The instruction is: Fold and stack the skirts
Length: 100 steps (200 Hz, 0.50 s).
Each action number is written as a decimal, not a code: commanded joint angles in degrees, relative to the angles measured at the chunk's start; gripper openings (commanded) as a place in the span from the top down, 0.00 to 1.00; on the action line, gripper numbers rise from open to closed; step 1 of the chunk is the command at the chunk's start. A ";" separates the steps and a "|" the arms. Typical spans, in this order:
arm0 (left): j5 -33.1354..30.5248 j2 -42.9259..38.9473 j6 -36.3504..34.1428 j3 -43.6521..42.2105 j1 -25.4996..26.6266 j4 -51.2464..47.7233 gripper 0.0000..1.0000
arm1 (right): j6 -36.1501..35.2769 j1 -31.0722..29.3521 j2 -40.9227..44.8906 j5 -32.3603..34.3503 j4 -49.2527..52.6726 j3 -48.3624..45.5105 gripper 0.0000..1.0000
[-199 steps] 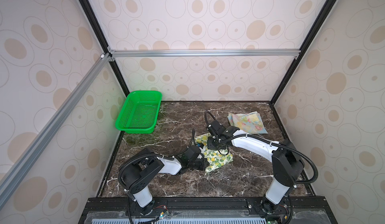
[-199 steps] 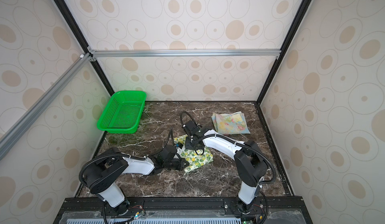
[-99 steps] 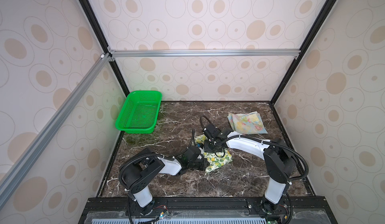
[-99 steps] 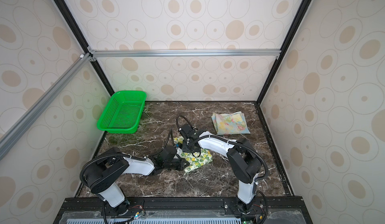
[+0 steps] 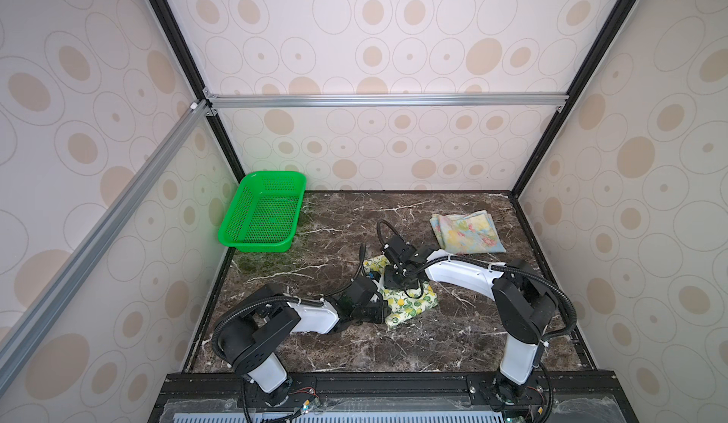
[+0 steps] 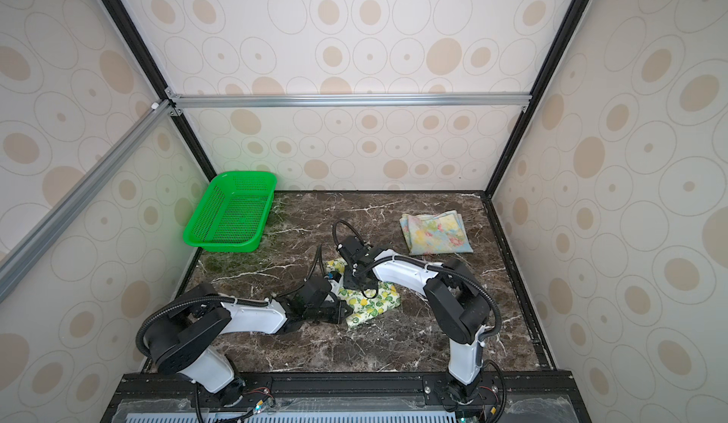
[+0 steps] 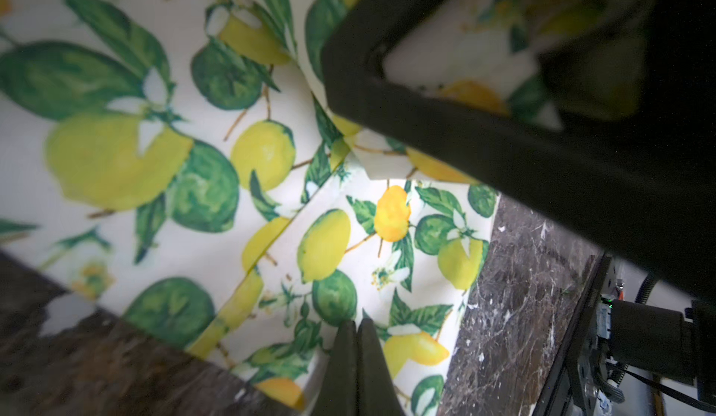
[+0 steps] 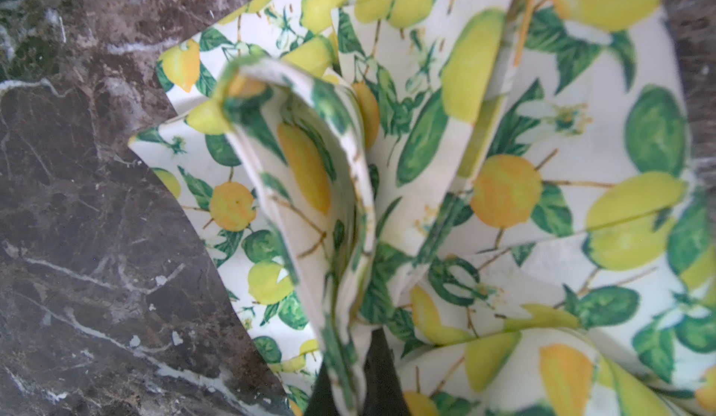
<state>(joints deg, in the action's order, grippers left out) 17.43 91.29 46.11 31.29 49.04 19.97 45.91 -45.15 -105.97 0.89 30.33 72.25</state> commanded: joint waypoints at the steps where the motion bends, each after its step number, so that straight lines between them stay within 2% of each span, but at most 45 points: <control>1: -3.17 -2.52 0.56 -0.44 0.44 -7.03 1.00 | 1.44 -0.90 -1.04 -0.45 -0.21 -1.10 1.00; 79: -3.50 -1.22 0.82 0.62 0.36 -6.56 1.00 | 1.20 -1.31 -1.59 0.17 -0.36 -1.74 1.00; 91: -4.19 -1.99 0.63 0.69 0.38 -7.41 1.00 | 1.02 -1.24 -1.77 0.11 -0.49 -1.76 0.94; 100: -5.08 -2.86 0.35 1.03 0.31 -8.64 1.00 | 0.85 -1.33 -1.87 -0.16 -0.63 -1.59 0.86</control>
<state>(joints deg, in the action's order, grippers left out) 15.00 89.38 46.26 31.20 49.04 15.42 45.98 -45.69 -106.72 0.93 29.08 71.33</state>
